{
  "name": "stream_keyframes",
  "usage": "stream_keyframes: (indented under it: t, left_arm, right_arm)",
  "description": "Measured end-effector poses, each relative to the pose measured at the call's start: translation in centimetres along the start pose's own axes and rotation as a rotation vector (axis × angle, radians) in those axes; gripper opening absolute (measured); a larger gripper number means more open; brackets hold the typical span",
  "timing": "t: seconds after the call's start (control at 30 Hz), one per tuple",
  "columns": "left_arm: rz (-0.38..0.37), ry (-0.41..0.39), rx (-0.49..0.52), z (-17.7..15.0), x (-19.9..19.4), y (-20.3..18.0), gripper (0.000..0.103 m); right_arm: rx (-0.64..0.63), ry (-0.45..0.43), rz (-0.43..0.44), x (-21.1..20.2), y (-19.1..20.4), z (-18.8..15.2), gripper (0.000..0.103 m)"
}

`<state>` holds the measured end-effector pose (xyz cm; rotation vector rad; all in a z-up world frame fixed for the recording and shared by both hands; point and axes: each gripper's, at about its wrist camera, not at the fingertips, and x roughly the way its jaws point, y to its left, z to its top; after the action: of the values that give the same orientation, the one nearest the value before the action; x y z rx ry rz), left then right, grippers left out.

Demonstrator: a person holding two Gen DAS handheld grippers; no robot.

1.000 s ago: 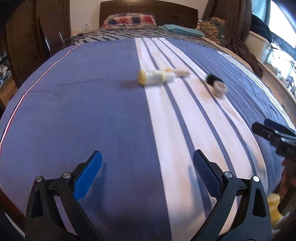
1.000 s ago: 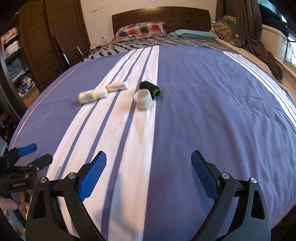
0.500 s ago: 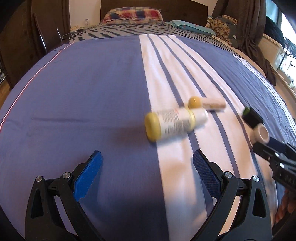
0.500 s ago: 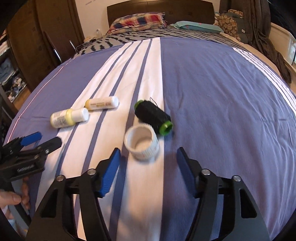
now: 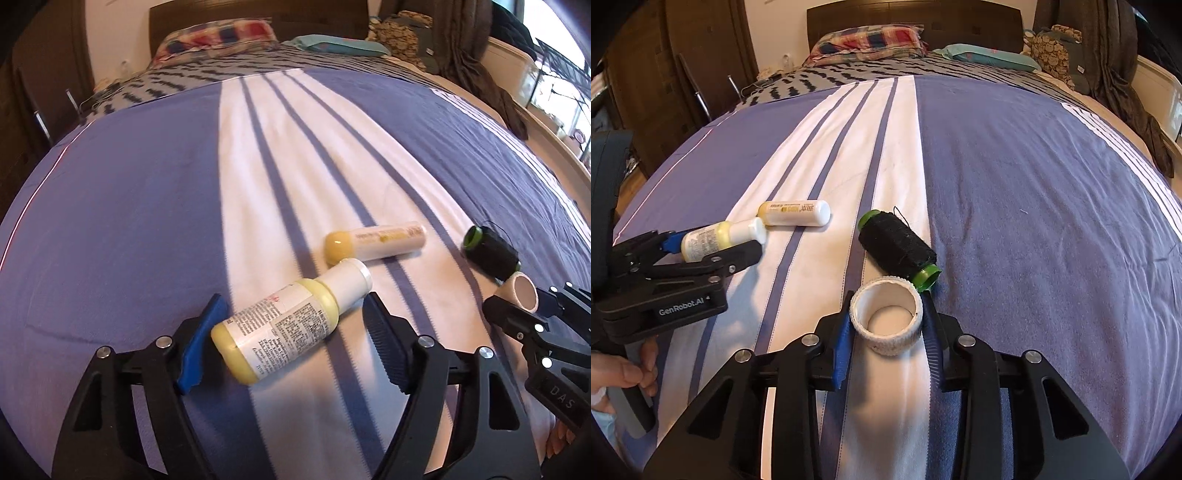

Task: Collect trash
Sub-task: 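Grasp the yellow lotion bottle with the left tool while the right tool grasps the white cup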

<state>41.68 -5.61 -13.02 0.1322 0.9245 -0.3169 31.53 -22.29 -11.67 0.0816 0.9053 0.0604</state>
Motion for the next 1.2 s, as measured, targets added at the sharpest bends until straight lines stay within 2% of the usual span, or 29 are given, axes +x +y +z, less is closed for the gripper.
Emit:
stream_keyframes:
  t: [0.03,0.1,0.4,0.6,0.9,1.07,1.2]
  left_arm:
    - [-0.004,0.002,0.01,0.0,0.0,-0.2,0.059]
    - [-0.012,0.001,0.017,-0.2,-0.2,-0.6,0.053]
    - [-0.024,0.001,0.019,-1.0,-1.1,-1.1,0.052]
    - [-0.023,0.008,0.011,-3.8,-3.6,-1.8,0.052]
    - [-0.044,-0.014,-0.01,-11.5,-10.6,-4.5,0.052]
    - [-0.088,-0.039,-0.044,-16.3,-14.9,-5.8,0.052]
    - [-0.092,-0.059,-0.049,-20.1,-18.0,-7.0,0.052]
  right_arm:
    - [0.001,-0.002,0.001,-0.1,0.0,0.0,0.034]
    - [0.004,-0.003,0.002,-0.2,-0.1,0.0,0.034]
    - [0.004,-0.013,0.015,-1.5,-0.2,-0.8,0.034]
    - [0.001,-0.034,0.038,-3.9,-0.2,-2.7,0.034]
    - [-0.007,-0.059,0.077,-9.5,0.5,-7.7,0.034]
    - [-0.012,-0.073,0.112,-13.0,0.8,-11.6,0.034]
    - [-0.007,-0.085,0.144,-16.0,1.0,-15.6,0.034]
